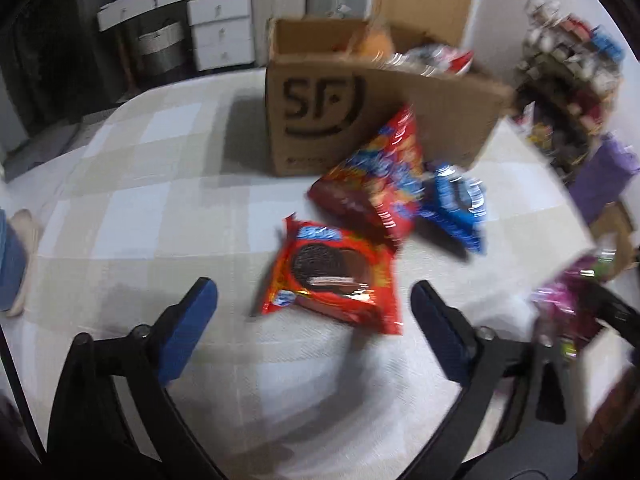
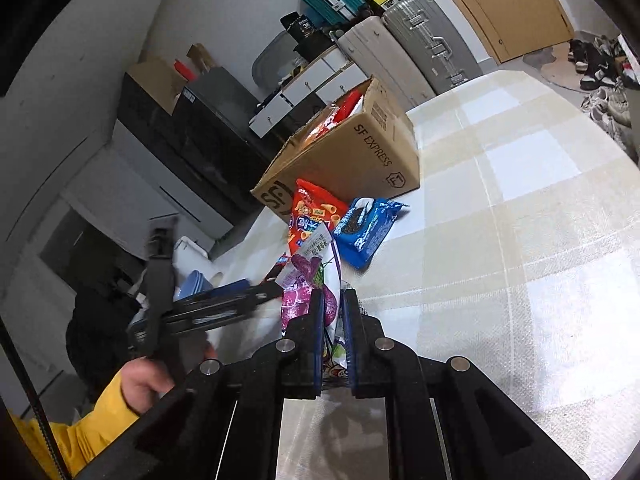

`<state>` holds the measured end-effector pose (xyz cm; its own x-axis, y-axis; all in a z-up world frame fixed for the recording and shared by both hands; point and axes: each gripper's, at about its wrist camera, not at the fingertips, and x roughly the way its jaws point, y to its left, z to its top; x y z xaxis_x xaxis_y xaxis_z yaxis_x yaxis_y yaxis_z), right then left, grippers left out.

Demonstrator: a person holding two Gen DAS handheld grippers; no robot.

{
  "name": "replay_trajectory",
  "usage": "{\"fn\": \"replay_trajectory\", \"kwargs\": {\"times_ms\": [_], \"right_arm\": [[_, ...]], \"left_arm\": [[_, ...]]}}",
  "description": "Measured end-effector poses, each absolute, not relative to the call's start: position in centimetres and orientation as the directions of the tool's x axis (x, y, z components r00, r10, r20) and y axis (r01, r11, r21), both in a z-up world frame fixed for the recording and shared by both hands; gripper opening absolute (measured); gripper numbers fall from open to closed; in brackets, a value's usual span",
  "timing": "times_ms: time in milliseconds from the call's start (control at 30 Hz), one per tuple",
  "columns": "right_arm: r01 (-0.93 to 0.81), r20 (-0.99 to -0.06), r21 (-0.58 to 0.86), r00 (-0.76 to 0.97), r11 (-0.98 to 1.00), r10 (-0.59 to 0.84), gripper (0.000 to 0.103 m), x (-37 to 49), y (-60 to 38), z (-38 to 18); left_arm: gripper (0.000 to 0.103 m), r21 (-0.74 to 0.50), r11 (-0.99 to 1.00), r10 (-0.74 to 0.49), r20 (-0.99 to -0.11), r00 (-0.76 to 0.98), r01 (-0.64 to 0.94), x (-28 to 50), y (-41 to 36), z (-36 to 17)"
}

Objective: Organize snacks
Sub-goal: 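Grasp the red cookie pack with the left tool while the right tool holds the candy bag, then lift the cookie pack with the left tool while the right tool carries the candy bag toward the box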

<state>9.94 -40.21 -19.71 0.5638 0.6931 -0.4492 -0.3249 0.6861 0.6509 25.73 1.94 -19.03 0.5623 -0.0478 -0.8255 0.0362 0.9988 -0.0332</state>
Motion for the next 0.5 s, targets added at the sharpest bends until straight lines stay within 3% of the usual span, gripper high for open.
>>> {"fn": "replay_trajectory", "kwargs": {"times_ms": [100, 133, 167, 300, 500], "right_arm": [[-0.328, -0.443, 0.658, 0.560, 0.678, 0.700, 0.008, 10.2, -40.1, -19.8], [-0.328, -0.441, 0.663, 0.556, 0.673, 0.705, 0.008, 10.3, -40.1, -19.9], [-0.324, -0.439, 0.665, 0.559, 0.673, 0.703, 0.008, 10.3, -40.2, -20.0], [-0.309, -0.441, 0.674, 0.560, 0.671, 0.702, 0.008, 10.5, -40.4, -20.2], [-0.273, -0.432, 0.696, 0.580, 0.664, 0.691, 0.008, 10.1, -41.1, -20.1]], "left_arm": [[0.076, 0.015, 0.998, -0.024, -0.839, 0.543, 0.067, 26.9, 0.8, -20.0], [0.073, 0.002, 0.997, -0.042, -0.839, 0.543, 0.080, 27.2, 0.7, -20.1], [0.062, -0.021, 0.996, -0.067, -0.837, 0.543, 0.090, 27.2, 0.7, -20.2], [0.045, -0.064, 0.991, -0.118, -0.829, 0.546, 0.116, 27.3, 0.8, -20.1], [0.044, -0.121, 0.985, -0.167, -0.827, 0.537, 0.119, 26.0, 2.1, -19.8]]}}
